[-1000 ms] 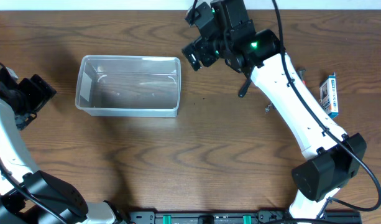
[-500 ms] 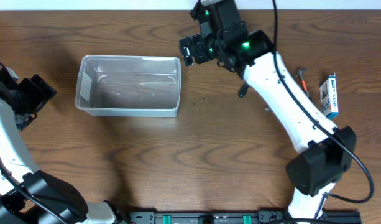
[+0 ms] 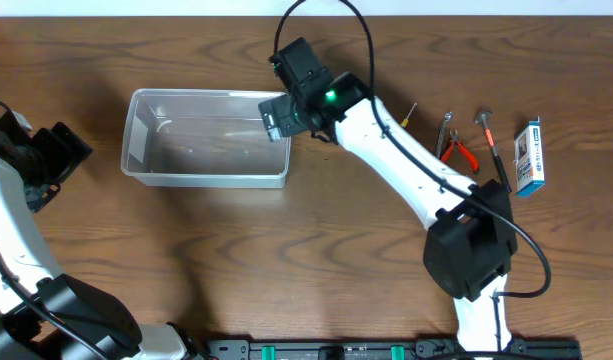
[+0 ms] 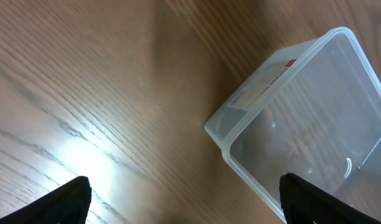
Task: Pack container
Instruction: 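Swing the right arm over to the container's right end, then grip the container's right rim with the right gripper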
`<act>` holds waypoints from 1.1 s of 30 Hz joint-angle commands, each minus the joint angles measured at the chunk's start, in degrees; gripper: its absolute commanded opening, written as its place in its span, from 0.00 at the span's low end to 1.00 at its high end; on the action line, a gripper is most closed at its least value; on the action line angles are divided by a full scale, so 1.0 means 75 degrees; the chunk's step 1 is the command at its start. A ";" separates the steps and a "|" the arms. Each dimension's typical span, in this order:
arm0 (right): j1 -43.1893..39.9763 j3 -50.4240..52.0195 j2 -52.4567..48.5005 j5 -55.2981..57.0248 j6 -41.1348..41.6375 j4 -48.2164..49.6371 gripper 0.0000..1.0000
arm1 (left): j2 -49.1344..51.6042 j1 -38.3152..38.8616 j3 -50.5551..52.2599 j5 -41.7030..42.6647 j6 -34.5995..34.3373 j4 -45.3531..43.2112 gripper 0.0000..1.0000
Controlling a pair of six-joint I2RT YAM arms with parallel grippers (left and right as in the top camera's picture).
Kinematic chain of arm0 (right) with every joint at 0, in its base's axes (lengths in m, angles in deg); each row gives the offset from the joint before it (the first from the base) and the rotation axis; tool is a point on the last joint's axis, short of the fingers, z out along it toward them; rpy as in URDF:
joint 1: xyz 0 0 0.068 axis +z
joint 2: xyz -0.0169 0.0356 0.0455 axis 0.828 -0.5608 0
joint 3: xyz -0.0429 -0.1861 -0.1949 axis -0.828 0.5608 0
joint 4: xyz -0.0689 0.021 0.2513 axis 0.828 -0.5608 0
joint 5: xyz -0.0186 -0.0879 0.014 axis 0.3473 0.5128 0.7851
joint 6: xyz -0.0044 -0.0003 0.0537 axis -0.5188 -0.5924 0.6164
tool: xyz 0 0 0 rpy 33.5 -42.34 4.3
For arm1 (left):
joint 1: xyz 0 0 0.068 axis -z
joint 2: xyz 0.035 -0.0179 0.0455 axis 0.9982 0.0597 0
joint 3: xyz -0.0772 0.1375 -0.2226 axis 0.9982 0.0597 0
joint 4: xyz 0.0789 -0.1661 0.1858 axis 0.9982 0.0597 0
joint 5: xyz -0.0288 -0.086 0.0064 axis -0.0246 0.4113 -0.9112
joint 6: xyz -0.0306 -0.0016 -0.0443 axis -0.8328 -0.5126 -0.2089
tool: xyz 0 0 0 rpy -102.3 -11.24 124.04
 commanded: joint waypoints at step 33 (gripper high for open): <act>0.0195 -0.0146 -0.0857 0.0510 0.2655 0.0146 0.69 | -0.0070 0.0035 -0.0082 -0.0067 0.0134 0.0076 0.89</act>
